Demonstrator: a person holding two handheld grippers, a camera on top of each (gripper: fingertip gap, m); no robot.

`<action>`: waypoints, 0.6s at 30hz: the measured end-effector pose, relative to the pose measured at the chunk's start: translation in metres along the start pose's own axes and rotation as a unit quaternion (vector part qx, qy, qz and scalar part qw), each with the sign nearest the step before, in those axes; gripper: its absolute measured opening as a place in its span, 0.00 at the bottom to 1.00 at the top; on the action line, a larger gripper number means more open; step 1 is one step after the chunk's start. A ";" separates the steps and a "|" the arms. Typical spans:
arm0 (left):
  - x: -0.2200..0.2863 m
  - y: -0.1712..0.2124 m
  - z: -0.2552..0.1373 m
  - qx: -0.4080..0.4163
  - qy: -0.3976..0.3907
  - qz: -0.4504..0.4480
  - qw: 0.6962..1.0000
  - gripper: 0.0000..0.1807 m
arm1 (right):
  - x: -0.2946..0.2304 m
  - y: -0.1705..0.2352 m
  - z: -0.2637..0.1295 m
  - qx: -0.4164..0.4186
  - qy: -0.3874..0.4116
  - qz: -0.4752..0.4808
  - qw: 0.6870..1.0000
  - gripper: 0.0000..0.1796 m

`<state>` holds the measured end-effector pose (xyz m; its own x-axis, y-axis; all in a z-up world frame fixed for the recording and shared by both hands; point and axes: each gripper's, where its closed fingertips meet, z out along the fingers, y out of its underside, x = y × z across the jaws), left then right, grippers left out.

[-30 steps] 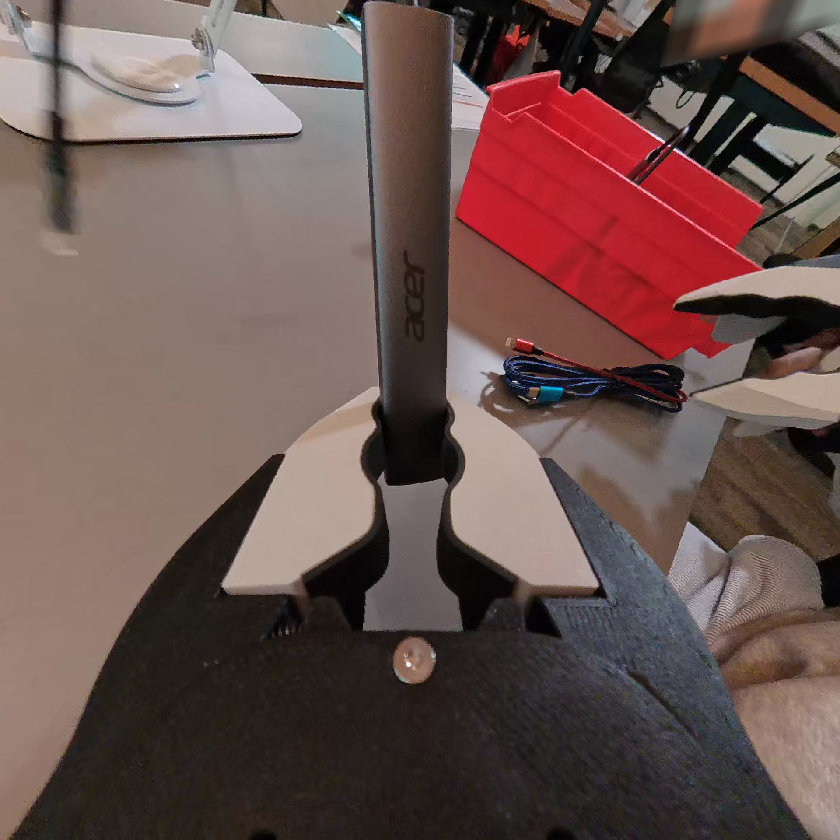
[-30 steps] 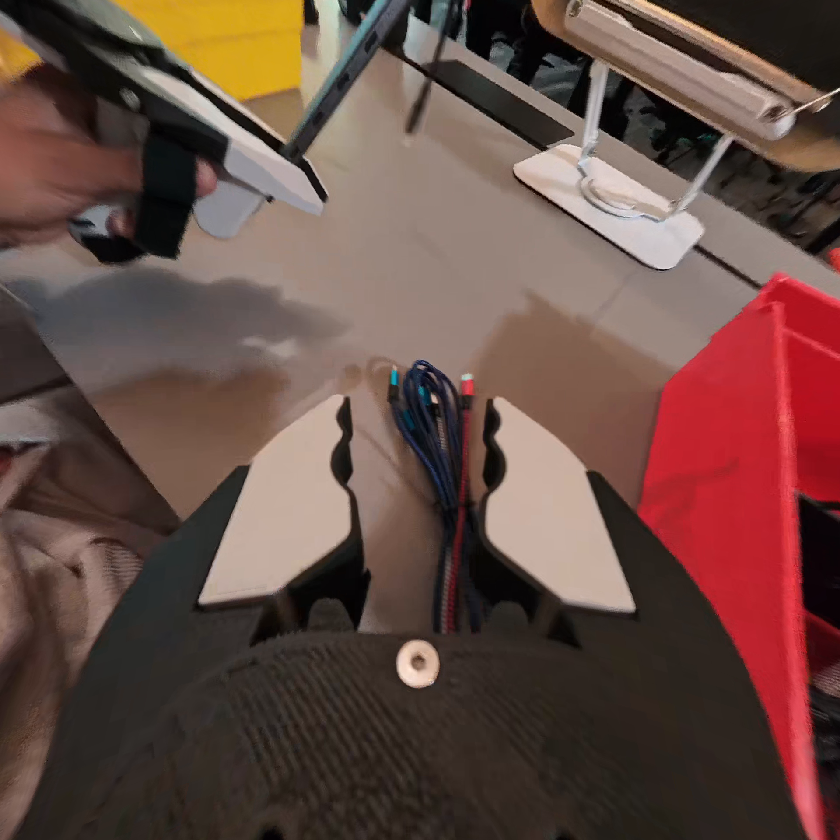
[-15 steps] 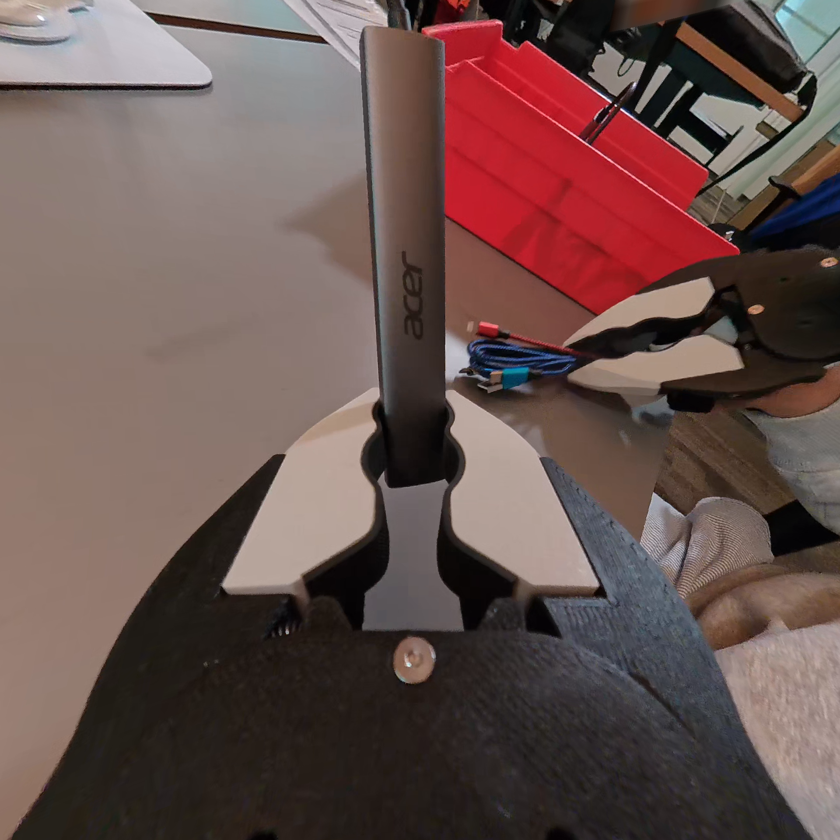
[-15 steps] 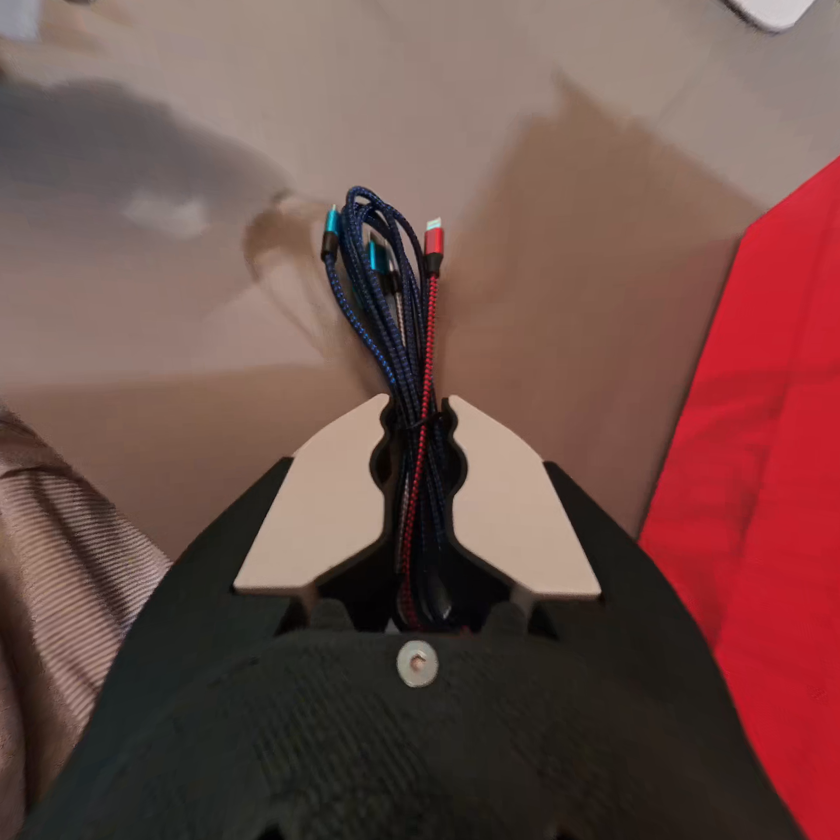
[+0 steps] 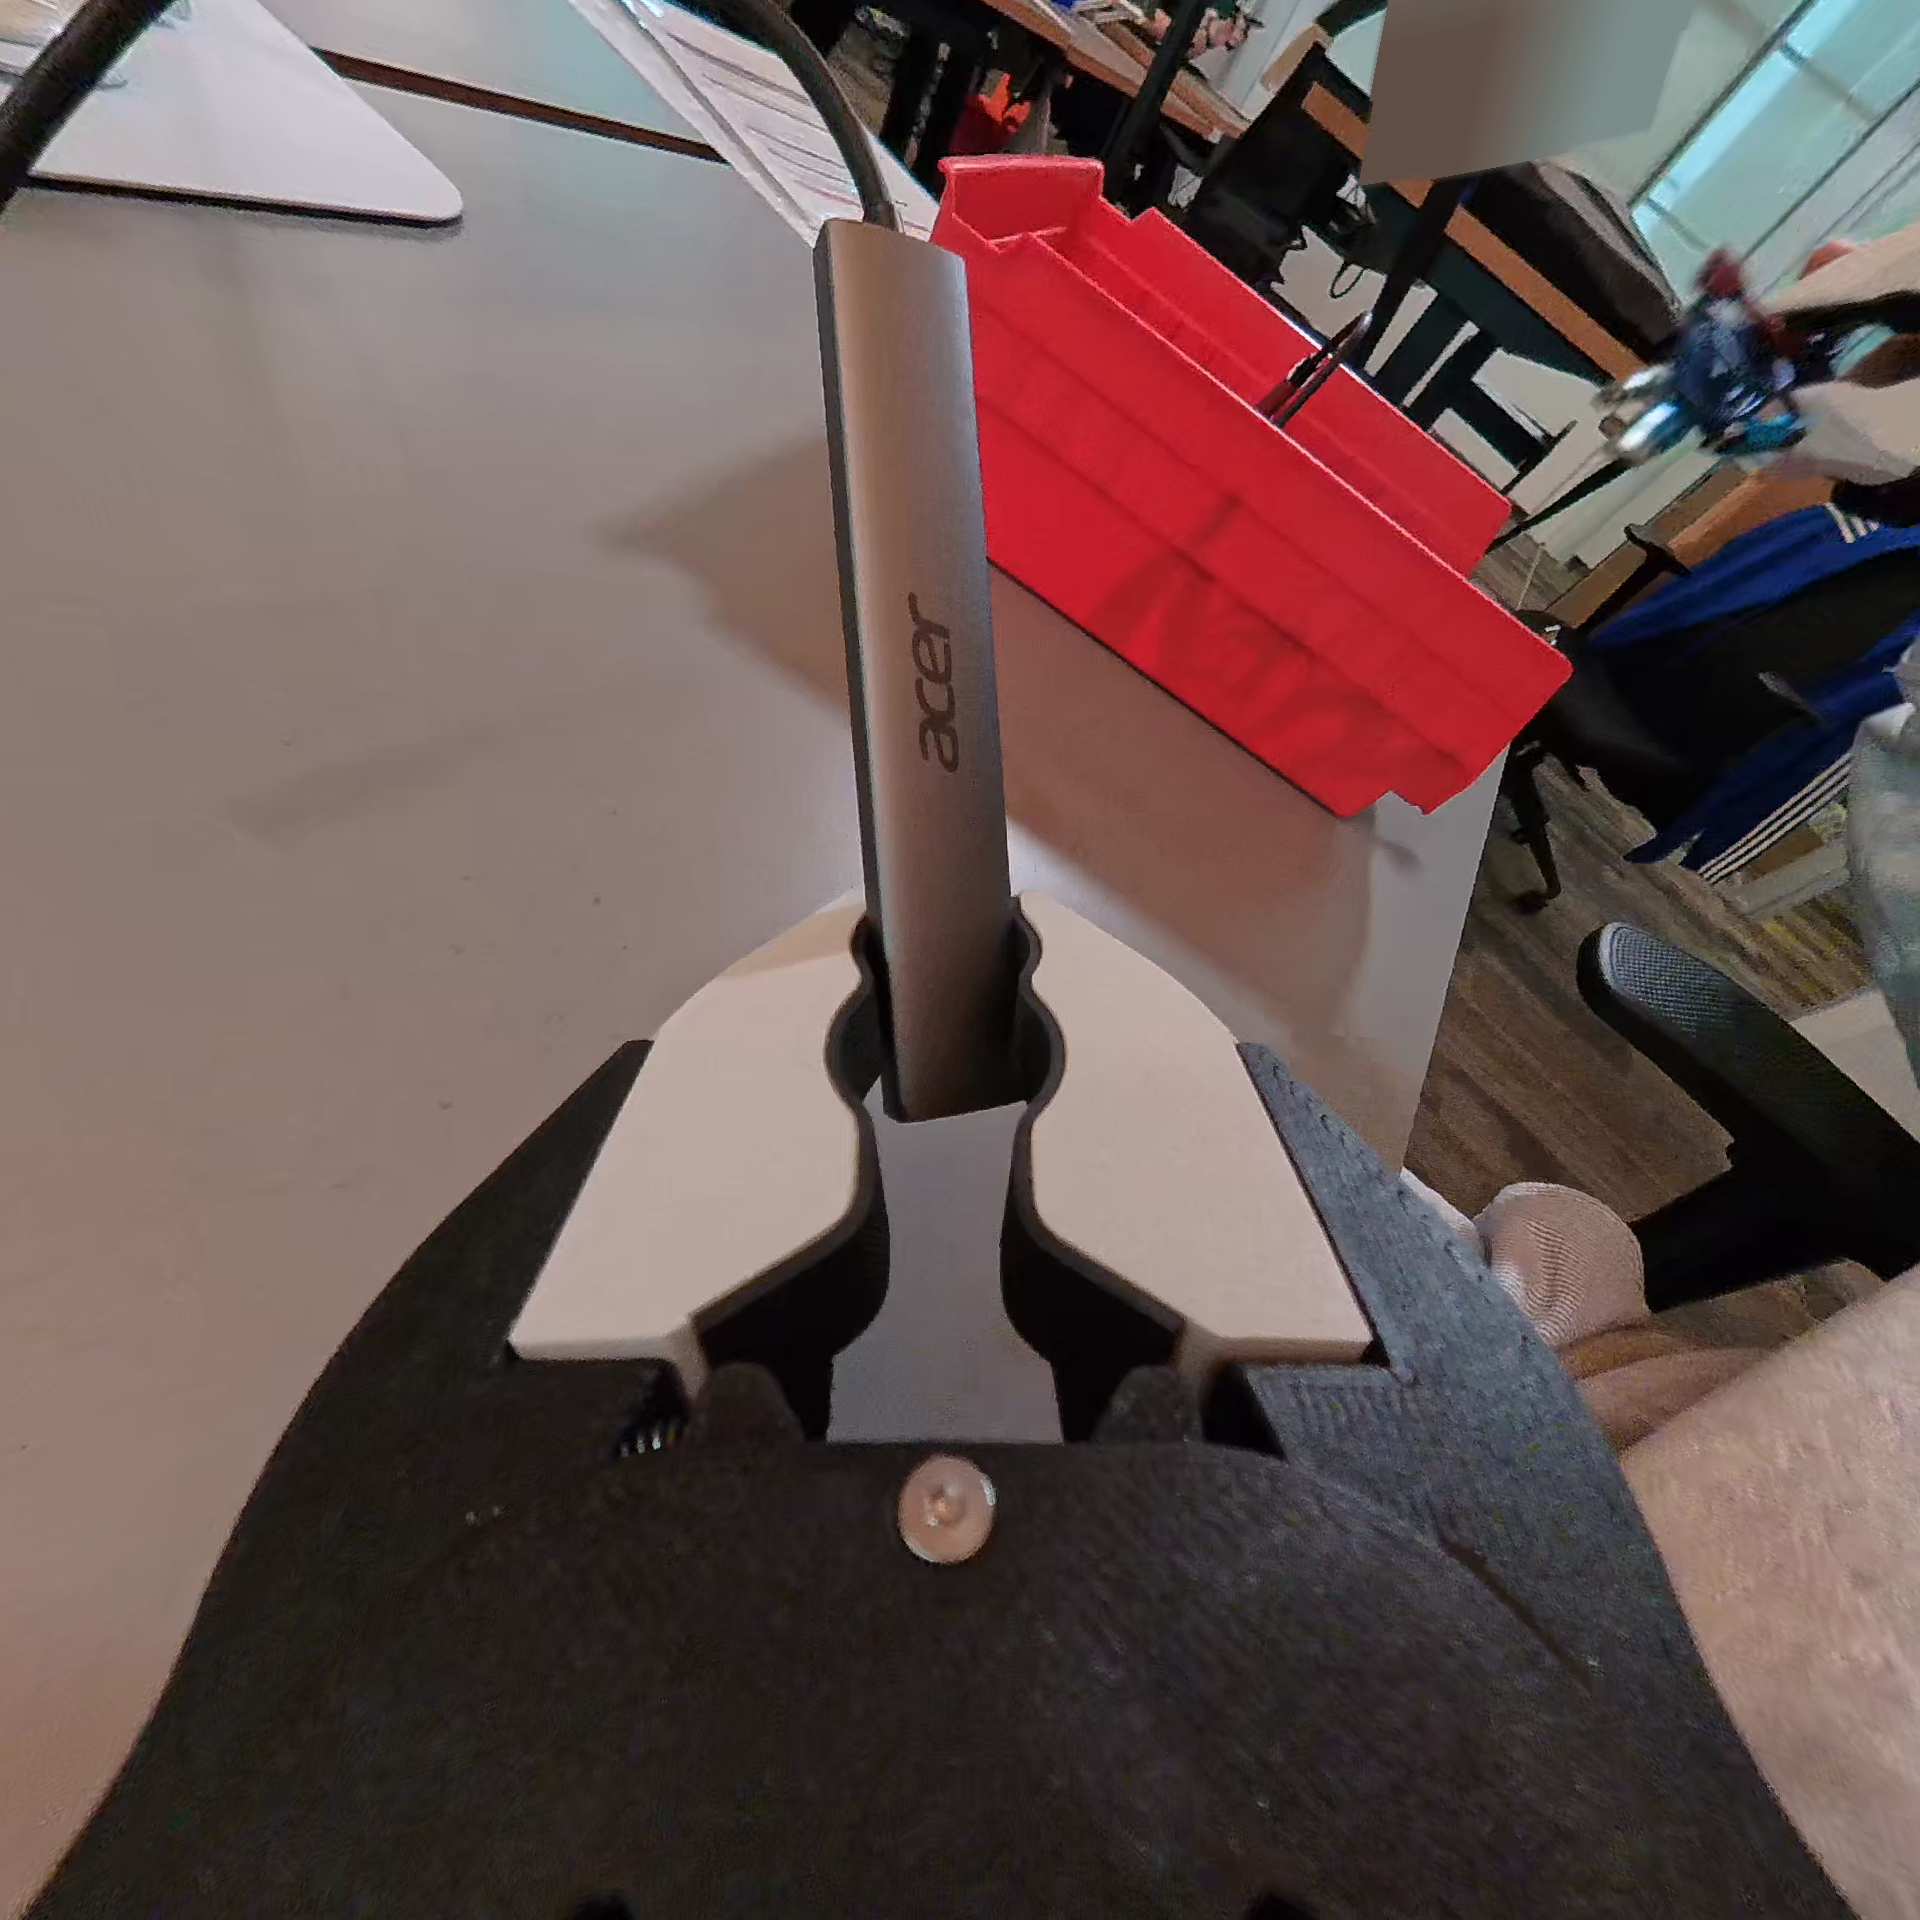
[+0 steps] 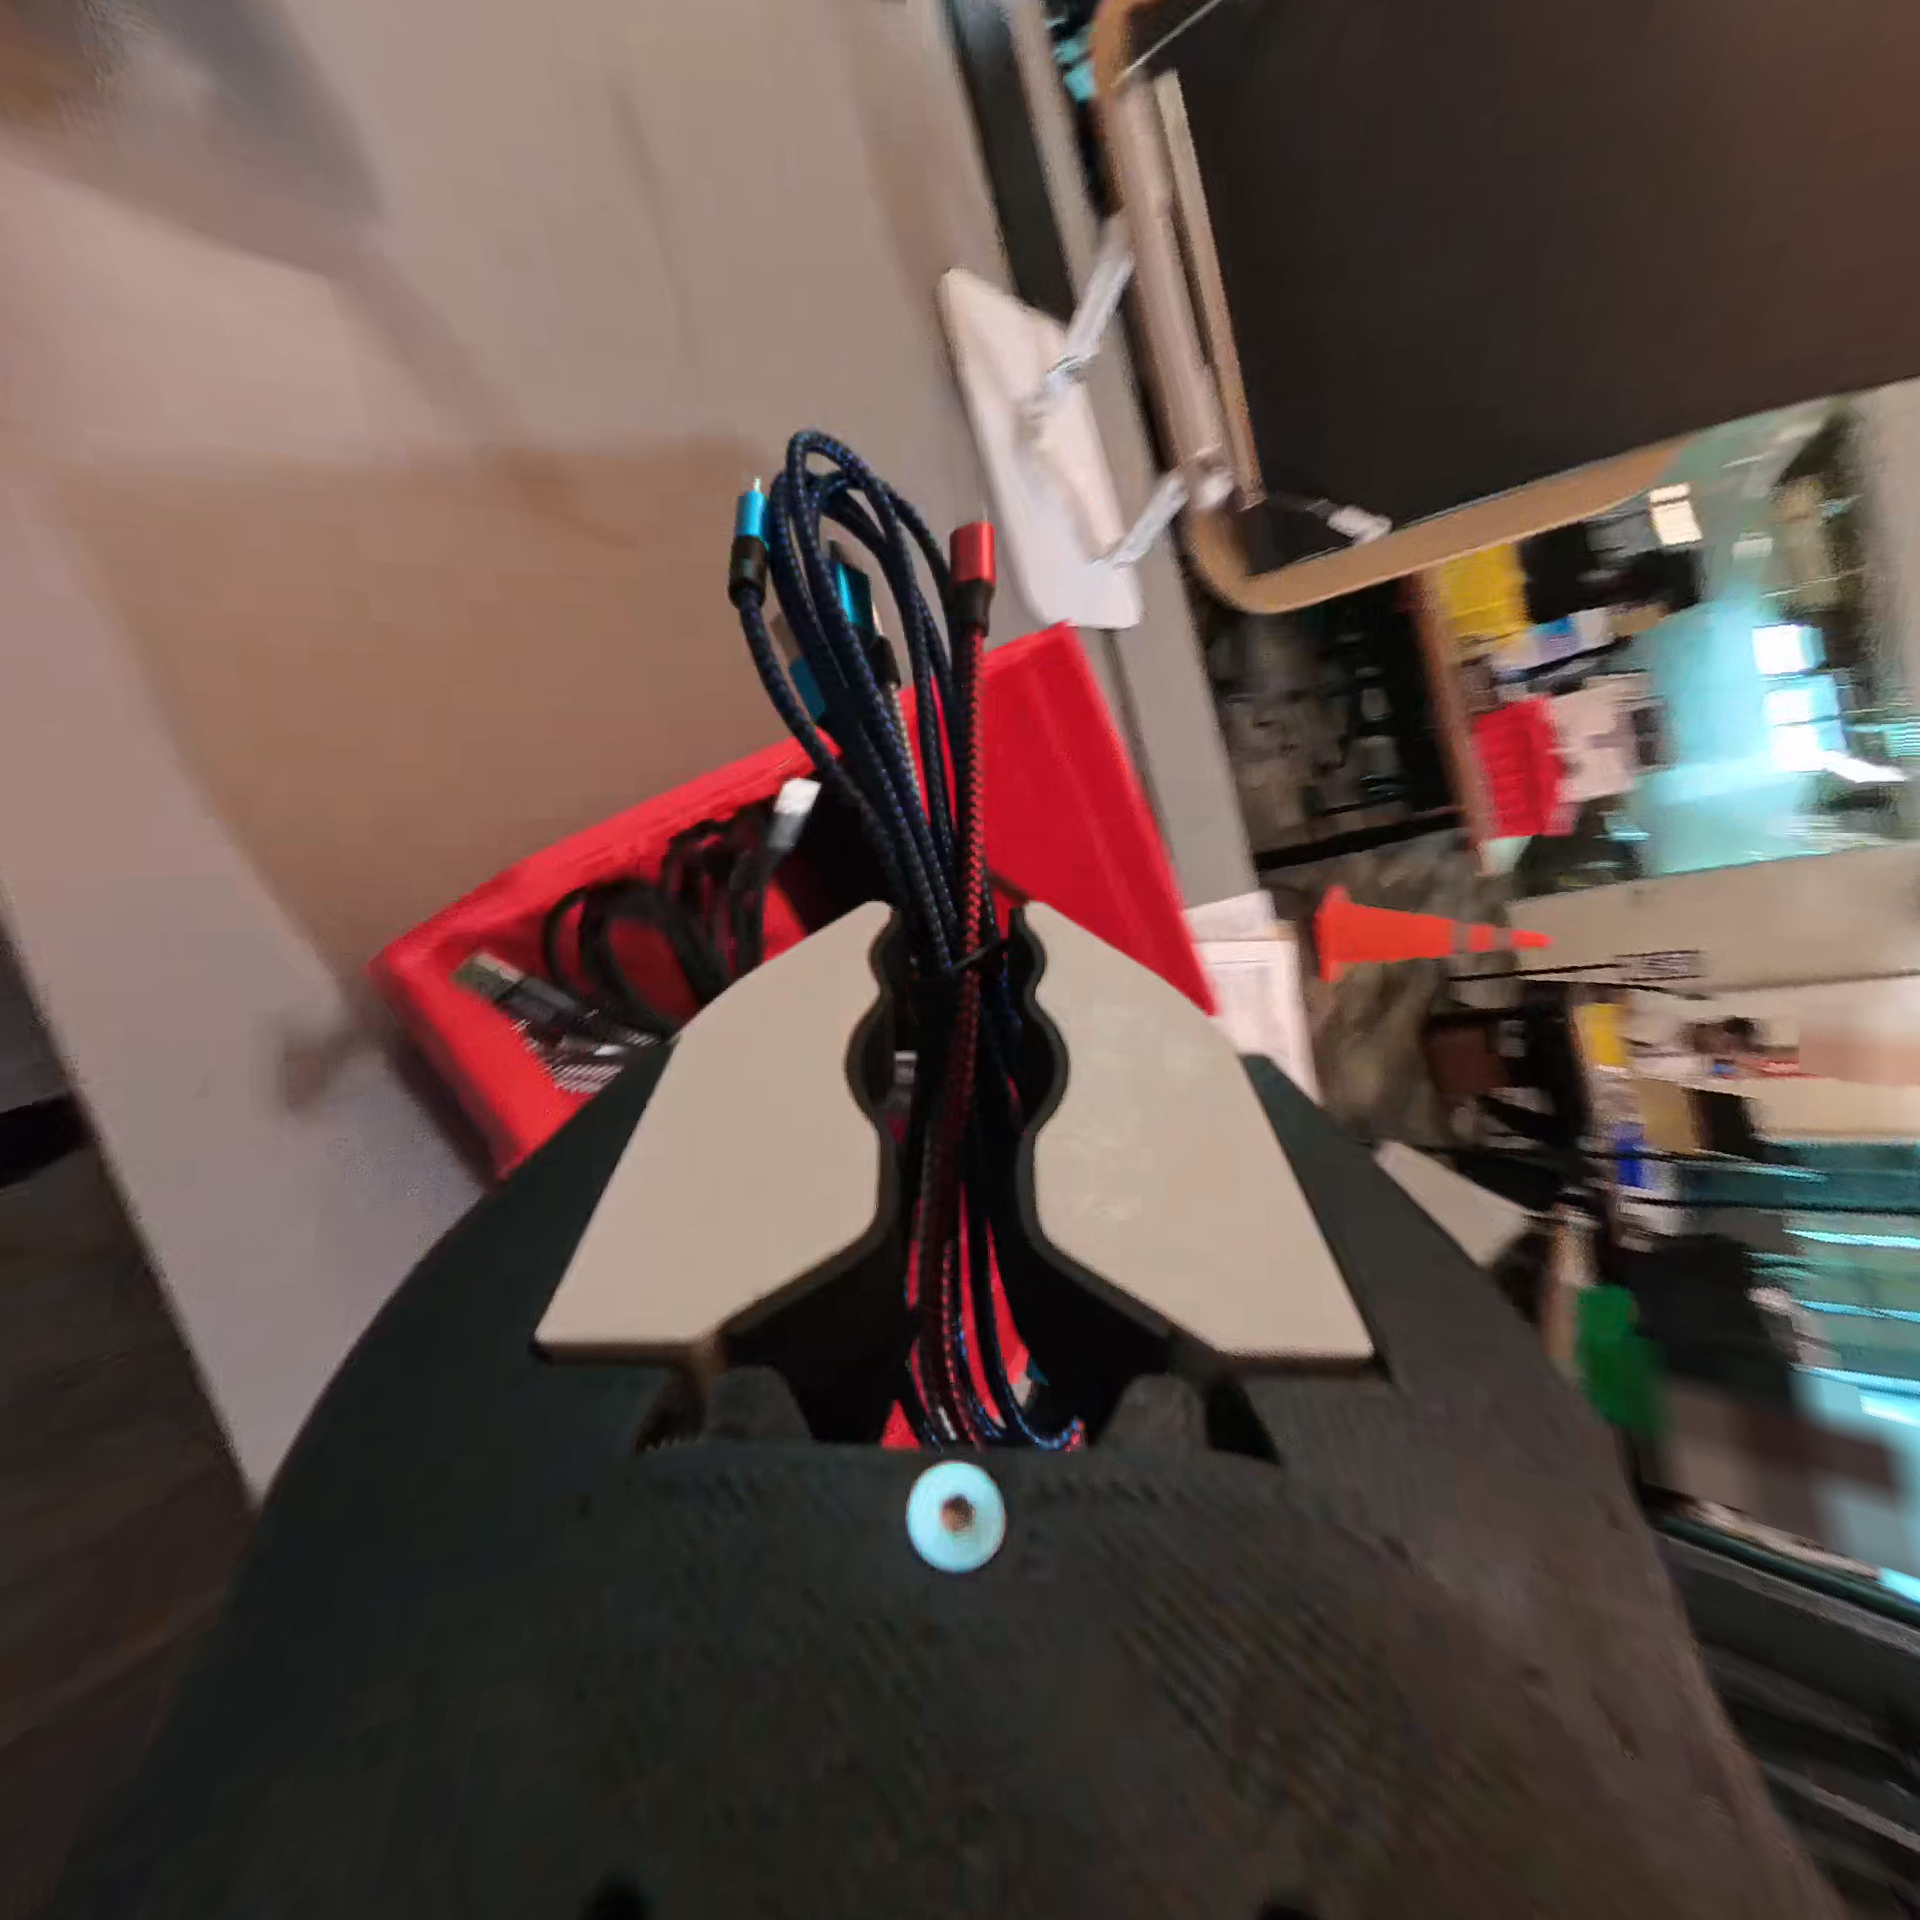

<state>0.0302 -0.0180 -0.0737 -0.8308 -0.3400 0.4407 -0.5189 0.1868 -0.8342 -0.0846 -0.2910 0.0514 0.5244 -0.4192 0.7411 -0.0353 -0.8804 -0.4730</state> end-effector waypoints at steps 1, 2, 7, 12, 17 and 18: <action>0.001 0.000 0.000 0.000 -0.001 0.001 1.000 0.12 | -0.005 0.011 0.005 0.000 -0.036 0.021 0.999 0.12; 0.002 0.000 0.001 0.000 -0.001 0.001 1.000 0.12 | -0.007 0.026 0.013 -0.007 -0.055 0.041 0.998 0.16; 0.014 -0.003 0.003 0.001 -0.001 0.012 1.000 0.12 | 0.013 0.098 0.034 -0.075 0.008 0.158 0.985 0.42; 0.035 0.001 0.010 -0.045 -0.011 0.079 0.996 0.11 | 0.040 0.073 -0.022 0.084 0.169 0.330 0.925 0.22; 0.086 -0.029 0.049 -0.092 0.025 0.178 0.979 0.06 | 0.008 0.034 -0.050 0.162 0.163 0.502 0.834 0.12; 0.098 -0.041 0.060 -0.096 0.028 0.197 0.975 0.06 | -0.004 0.015 -0.050 0.201 0.136 0.526 0.815 0.12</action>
<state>-0.0180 -0.1146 -0.0159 -0.9802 -0.1577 0.1199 -0.1807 0.4639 -0.8672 -0.1293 -0.3137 0.0652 0.1738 -0.9771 -0.1225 -0.0324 0.1186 -0.9924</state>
